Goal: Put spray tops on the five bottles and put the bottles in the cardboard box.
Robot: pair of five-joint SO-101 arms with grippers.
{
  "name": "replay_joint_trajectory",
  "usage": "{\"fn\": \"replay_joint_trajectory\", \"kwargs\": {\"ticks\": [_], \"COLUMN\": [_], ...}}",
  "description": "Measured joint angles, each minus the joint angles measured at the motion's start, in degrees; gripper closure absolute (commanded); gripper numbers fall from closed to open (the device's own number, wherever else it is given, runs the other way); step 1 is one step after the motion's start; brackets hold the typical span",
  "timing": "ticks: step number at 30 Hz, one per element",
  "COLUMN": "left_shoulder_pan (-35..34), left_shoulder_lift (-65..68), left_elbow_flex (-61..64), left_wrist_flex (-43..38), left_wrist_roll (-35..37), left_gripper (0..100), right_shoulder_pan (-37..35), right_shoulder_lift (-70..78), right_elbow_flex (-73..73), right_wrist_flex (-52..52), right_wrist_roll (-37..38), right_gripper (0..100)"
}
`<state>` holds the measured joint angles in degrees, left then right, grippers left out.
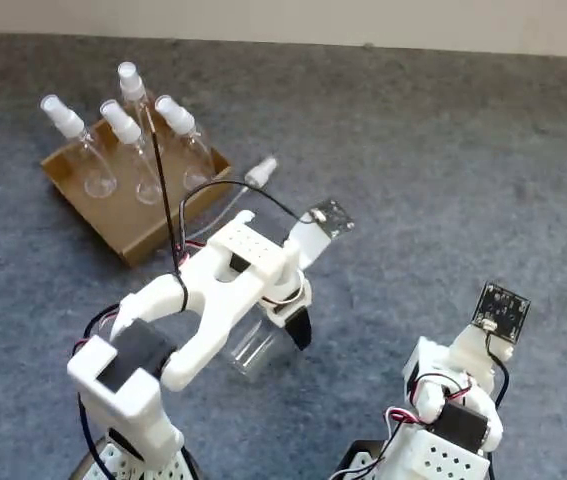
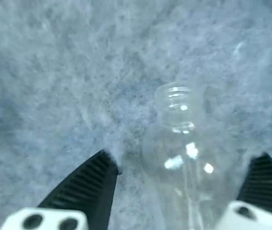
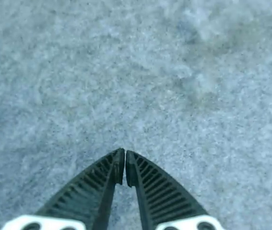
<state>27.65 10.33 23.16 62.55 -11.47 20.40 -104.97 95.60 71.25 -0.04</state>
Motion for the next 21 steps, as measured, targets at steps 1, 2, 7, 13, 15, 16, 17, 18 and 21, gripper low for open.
{"fn": "replay_joint_trajectory", "kwargs": {"ticks": [1,2,7,13,15,16,17,18,21], "left_shoulder_pan": [-0.18,-0.18,-0.09,0.0,0.0,0.0,0.0,0.0,0.0], "left_shoulder_lift": [0.79,1.05,1.32,1.32,1.32,1.32,1.32,1.32,1.32], "left_elbow_flex": [0.0,-0.09,-0.09,-0.09,-0.09,-0.09,-0.09,-0.09,-0.09], "left_wrist_flex": [0.0,0.0,-0.18,-0.26,-0.26,-0.26,-0.26,-0.26,-0.26], "left_wrist_roll": [0.0,0.0,0.0,0.0,0.0,0.0,0.0,0.0,0.0], "left_gripper": [65,65,65,65,65,65,65,65,65], "right_shoulder_pan": [0.0,0.0,0.0,0.0,0.0,0.0,0.0,0.0,0.0], "right_shoulder_lift": [0.0,0.0,0.0,0.0,0.0,0.0,0.0,0.0,0.0], "right_elbow_flex": [0.0,0.0,0.0,0.0,0.0,0.0,0.0,0.0,0.0], "right_wrist_flex": [0.0,0.0,0.0,0.0,0.0,0.0,0.0,0.0,0.0], "right_wrist_roll": [0.0,0.0,0.0,0.0,0.0,0.0,0.0,0.0,0.0], "right_gripper": [99.4,99.4,99.4,99.4,99.4,99.4,99.4,99.4,99.4]}}
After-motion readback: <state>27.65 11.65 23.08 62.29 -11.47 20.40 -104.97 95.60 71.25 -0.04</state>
